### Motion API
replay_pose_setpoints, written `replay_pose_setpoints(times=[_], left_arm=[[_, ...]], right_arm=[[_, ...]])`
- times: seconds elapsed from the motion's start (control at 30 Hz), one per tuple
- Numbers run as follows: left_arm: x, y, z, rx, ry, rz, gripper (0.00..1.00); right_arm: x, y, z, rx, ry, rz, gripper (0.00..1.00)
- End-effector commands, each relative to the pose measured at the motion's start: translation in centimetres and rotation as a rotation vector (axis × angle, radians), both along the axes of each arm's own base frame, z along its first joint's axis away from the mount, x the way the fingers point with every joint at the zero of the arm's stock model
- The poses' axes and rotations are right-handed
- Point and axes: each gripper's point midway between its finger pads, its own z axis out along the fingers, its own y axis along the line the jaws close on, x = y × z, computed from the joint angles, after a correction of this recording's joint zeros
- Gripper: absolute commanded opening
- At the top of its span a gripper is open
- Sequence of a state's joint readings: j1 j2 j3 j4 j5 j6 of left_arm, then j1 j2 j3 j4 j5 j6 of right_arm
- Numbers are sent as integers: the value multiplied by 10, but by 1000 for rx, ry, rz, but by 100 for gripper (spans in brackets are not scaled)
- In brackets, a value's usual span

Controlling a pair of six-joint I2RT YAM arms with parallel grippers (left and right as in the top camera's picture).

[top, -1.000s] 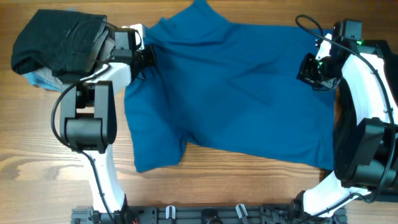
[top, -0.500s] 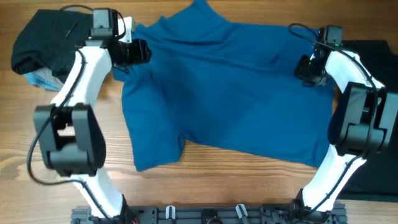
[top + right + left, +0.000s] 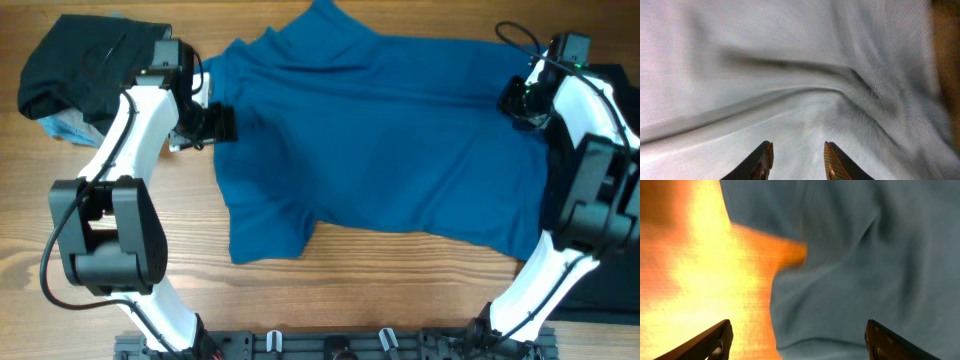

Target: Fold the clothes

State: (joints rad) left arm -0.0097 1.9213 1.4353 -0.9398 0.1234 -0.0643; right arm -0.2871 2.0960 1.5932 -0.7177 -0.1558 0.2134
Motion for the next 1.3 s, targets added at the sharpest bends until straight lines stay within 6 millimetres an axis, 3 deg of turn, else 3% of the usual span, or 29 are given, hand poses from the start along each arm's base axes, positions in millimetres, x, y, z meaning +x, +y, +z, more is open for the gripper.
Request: replay_pose_setpoints(times=[0.0,0.1,0.2,0.23,0.27,0.3,0.33,0.37,0.53,0.67,0.7,0.73,0.77,0.9,0.97,1.07,1.13,1.17,1.27], left_arm=[[-8,5,-10,12,16,0,73],[-4,5,-21,13,-17,1,74],[6,5,-39,14,-96,0,73],[5,4,-46,8,-108,-2,66],[-8,-1,-56,-17,-71,-8,52],[-26,-1,-65,-23,-12,-5,30],[-31,0,-66,-18,9,-3,20],[-35,2,-67,-4,24,-1,15],[-45,26,-69,133,68,24,8],[-41,46,-60,130,75,194,6],[-41,47,-59,108,80,212,12],[-41,46,-57,69,87,222,39],[-40,45,-53,34,92,228,47],[-18,40,-18,-23,24,204,57],[12,37,15,-56,-91,195,58],[49,26,35,-130,-248,165,25],[65,18,32,-143,-295,141,11],[68,15,29,-143,-301,123,6],[70,-5,6,-149,-282,-13,5]], right_arm=[[-6,20,104,28,-182,92,41],[-28,44,129,124,-182,133,41],[-53,65,118,199,-75,159,41],[-61,73,113,207,-39,184,41],[-68,85,107,214,-1,206,41],[-70,91,101,203,18,221,41],[-70,93,100,203,22,226,41],[-71,96,98,205,27,231,41],[-76,97,91,212,50,227,41],[-86,91,80,184,103,210,43],[-87,92,78,186,110,211,43],[-90,92,75,189,119,209,46],[-92,93,70,191,127,209,47],[-94,92,61,188,132,205,52],[-96,83,55,153,160,143,53],[-98,81,51,141,171,127,51],[-102,81,46,148,187,114,44],[-104,82,44,150,195,113,42],[-110,83,39,156,215,111,36]])
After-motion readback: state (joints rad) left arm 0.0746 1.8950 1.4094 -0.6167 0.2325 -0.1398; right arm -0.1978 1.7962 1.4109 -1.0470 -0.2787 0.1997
